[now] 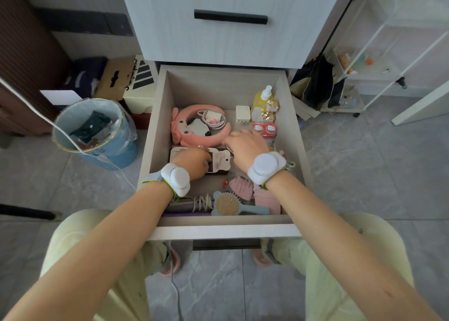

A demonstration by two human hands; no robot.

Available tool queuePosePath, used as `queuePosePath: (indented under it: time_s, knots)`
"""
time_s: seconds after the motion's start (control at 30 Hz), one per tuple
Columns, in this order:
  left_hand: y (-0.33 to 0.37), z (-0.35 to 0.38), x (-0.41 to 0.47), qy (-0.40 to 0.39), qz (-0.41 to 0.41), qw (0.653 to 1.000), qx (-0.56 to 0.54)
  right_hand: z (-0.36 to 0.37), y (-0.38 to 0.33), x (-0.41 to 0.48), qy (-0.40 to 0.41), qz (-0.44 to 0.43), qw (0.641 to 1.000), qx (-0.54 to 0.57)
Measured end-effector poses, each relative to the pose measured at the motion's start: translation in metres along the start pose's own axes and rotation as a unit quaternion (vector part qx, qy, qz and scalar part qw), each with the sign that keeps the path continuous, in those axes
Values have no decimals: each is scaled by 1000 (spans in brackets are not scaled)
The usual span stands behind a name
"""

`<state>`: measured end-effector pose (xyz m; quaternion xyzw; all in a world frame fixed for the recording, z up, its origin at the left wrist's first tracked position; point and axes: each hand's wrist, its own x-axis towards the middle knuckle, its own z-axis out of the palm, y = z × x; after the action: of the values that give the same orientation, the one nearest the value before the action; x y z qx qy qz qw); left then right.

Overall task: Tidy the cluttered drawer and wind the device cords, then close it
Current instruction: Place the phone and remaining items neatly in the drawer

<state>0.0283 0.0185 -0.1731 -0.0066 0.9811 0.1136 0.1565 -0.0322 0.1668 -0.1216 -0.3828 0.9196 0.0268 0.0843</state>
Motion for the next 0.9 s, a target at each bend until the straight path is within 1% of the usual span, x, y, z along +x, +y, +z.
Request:
queuePosePath:
  time_s: [0.07,0.1,0.13,0.17,0.2,0.3,0.37,0.47,0.57,0.67,0.77,0.83,0.9]
  knots:
    - [8,-2,-1,60,15,998,22,-4,15,-9,11,-16,1000,24]
    - [11,-3,-1,78,28,997,12,-4,21,-12,13,-23,999,47]
    - [9,-1,-3,74,45,996,-11,-2,22,-12,18,-28,997,69]
    - [13,0,-3,50,69,995,-46,-1,28,-13,30,-24,996,85]
    - [16,3,-3,4,84,993,-89,2,31,-13,44,-14,994,102]
    - [22,10,-8,-136,92,967,-192,10,37,-11,74,15,983,166]
    - [23,11,-8,-182,102,955,-212,11,39,-10,68,19,979,192]
    - [25,15,-6,-218,90,945,-226,12,41,-12,39,38,980,194]
    - [26,21,-6,-223,89,944,-227,11,36,-14,3,30,978,205]
    - [28,22,-7,-231,95,941,-229,11,29,-16,-18,18,973,228]
    - [27,15,-8,-232,86,934,-256,12,25,-15,-26,9,971,238]
    - [28,6,-7,-205,81,936,-274,12,27,-16,-12,14,969,247]
    - [27,-9,-5,-160,72,936,-304,9,31,-17,17,31,967,253]
